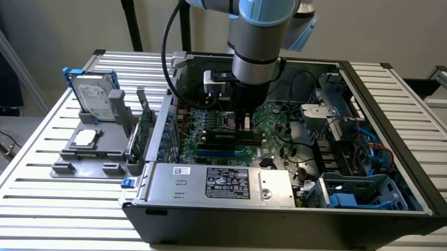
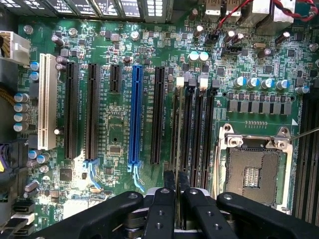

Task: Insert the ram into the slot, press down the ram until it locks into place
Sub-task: 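Insert the ram into the slot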

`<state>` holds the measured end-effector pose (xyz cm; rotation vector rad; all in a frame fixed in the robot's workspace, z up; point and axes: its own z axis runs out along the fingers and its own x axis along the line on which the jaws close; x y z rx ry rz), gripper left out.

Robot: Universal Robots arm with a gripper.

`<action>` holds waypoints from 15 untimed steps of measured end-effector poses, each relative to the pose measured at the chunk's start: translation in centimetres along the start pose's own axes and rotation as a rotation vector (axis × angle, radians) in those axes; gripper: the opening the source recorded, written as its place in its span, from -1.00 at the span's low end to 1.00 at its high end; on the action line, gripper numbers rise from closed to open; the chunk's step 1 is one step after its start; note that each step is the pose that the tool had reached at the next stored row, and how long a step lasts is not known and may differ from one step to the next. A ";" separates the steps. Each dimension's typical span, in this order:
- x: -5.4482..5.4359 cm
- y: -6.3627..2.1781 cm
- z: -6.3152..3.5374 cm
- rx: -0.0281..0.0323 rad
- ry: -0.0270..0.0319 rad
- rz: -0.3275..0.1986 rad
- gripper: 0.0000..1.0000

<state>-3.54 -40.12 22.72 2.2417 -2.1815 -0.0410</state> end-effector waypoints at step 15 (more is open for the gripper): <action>-0.1 0.00 0.31 0.0037 0.0002 0.000 -0.73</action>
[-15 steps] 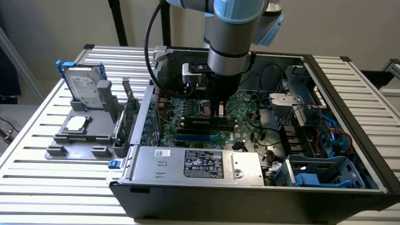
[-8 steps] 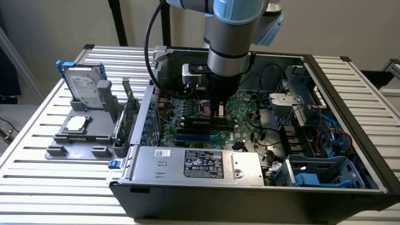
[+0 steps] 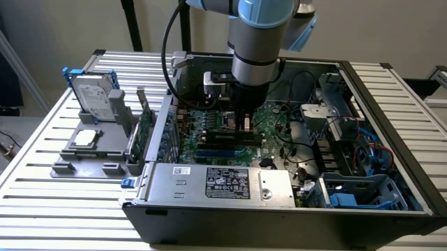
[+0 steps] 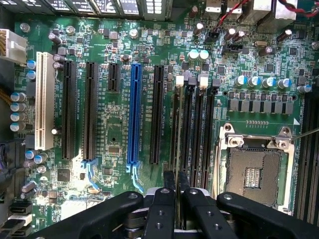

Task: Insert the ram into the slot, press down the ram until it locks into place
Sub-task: 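Insert the ram into the slot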

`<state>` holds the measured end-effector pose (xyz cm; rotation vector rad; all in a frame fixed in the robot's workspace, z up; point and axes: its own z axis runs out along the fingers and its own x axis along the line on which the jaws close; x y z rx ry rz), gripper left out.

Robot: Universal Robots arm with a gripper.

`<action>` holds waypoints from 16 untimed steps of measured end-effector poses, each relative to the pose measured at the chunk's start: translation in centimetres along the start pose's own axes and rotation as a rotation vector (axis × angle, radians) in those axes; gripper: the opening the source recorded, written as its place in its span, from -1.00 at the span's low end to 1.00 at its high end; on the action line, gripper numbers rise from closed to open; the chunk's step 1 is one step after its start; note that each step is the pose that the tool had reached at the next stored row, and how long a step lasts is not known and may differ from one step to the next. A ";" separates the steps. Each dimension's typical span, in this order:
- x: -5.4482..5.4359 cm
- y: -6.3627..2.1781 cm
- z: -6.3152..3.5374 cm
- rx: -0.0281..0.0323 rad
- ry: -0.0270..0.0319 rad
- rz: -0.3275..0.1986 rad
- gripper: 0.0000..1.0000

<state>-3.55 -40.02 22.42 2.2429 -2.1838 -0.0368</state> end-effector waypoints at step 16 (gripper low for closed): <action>0.0 0.15 -0.01 -0.0002 -0.0002 0.002 -0.57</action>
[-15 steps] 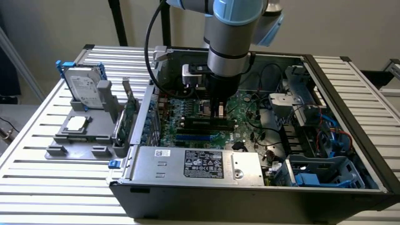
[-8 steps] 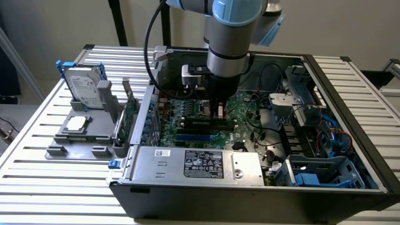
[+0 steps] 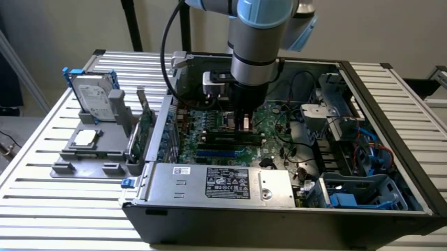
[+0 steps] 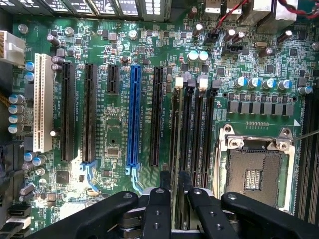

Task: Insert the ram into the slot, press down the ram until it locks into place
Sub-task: 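Insert the ram into the slot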

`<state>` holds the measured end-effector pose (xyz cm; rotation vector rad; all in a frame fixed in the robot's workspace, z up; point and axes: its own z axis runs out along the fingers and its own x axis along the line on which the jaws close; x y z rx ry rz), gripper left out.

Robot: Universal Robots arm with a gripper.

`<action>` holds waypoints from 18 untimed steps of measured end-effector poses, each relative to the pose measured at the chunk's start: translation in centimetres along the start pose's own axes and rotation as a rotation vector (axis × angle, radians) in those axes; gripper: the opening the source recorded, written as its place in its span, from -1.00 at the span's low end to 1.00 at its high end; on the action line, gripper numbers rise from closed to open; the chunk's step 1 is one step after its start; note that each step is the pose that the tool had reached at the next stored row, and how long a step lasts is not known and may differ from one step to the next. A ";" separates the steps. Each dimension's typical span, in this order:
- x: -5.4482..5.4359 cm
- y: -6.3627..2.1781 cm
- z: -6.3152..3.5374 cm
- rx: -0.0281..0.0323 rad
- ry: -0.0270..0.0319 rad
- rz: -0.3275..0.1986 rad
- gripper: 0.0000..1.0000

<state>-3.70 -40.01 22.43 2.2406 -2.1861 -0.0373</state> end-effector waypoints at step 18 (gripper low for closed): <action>0.0 0.15 -2.38 -0.0083 -0.0002 0.000 -0.79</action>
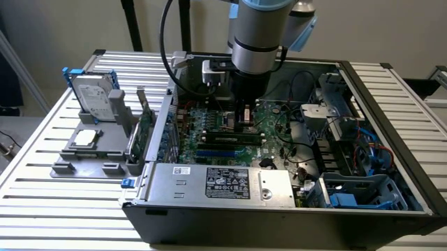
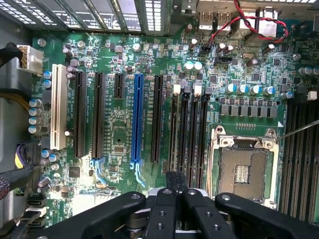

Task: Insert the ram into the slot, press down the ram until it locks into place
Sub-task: 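Insert the ram into the slot, then press down the ram until it locks into place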

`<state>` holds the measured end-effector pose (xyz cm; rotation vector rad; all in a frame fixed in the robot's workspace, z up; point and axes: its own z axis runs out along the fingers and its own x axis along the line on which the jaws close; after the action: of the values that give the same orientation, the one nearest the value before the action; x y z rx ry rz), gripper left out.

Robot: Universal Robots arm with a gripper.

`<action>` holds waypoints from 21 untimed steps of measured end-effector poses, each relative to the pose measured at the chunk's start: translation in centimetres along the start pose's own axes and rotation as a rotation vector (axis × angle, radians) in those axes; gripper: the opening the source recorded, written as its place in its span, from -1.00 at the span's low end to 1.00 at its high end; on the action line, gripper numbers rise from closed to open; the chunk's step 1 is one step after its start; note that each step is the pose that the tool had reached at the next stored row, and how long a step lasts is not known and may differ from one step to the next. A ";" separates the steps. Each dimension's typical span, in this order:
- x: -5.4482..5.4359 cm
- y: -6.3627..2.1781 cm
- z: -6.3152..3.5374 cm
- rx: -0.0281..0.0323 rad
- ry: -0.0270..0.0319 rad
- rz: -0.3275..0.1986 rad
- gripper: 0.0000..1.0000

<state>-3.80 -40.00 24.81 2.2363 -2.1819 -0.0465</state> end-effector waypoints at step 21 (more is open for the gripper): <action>-0.1 0.35 0.58 0.0000 0.0001 0.000 -0.79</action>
<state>-4.17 -39.88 24.25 2.2360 -2.1823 -0.0464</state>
